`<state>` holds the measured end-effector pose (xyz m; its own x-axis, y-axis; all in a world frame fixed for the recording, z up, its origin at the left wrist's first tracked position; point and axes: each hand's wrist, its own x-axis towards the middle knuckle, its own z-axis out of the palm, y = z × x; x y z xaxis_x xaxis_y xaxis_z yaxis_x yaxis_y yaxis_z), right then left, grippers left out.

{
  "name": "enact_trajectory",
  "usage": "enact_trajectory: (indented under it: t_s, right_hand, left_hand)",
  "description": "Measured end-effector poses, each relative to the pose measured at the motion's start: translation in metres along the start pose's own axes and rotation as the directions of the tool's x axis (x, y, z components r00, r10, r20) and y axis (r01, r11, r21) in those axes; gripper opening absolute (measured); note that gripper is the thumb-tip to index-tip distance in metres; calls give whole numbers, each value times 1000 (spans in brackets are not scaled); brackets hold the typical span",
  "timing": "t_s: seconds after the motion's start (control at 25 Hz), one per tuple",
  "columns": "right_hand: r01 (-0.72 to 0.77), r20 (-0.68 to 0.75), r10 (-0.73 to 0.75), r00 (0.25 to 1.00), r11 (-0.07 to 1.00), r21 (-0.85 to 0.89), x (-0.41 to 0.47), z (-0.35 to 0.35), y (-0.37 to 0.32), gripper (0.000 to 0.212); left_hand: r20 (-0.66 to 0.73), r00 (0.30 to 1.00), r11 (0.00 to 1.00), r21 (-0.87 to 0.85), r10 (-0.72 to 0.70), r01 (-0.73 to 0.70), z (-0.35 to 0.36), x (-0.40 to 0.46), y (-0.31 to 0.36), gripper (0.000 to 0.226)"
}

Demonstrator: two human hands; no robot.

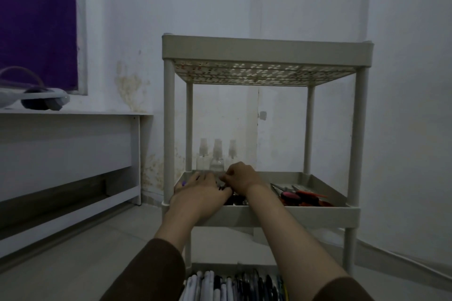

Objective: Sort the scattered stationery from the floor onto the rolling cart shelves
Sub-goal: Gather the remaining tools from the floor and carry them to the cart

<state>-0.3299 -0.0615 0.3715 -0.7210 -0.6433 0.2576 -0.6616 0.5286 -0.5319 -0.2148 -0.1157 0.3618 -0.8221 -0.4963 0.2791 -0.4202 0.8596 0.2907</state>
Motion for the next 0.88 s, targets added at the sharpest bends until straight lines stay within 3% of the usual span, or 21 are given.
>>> enact_trajectory:
  t_s: [0.24,0.48,0.72,0.76,0.88]
  right_hand:
    - [74,45,-69,997,992,-107,0,3,-3,28]
    - [124,3,-124,992,991,-49,0,2,-6,28]
    - [166,77,-164,983,986,-16,-3,3,-5,28]
    - [161,24,-161,987,987,27,-4,1,-6,27]
    - [121,-322,-78,944,986,115,-5,-5,-4,19]
  left_hand:
    - [13,1000,1000,30,3,-4,-2,-1,0,60]
    - [21,1000,1000,13,-17,17,1,1,-3,62]
    - [32,997,998,14,-64,63,3,4,-3,65]
    - [33,997,998,18,-66,65,3,4,-3,66]
    - [38,997,997,40,-68,66,4,4,-4,69]
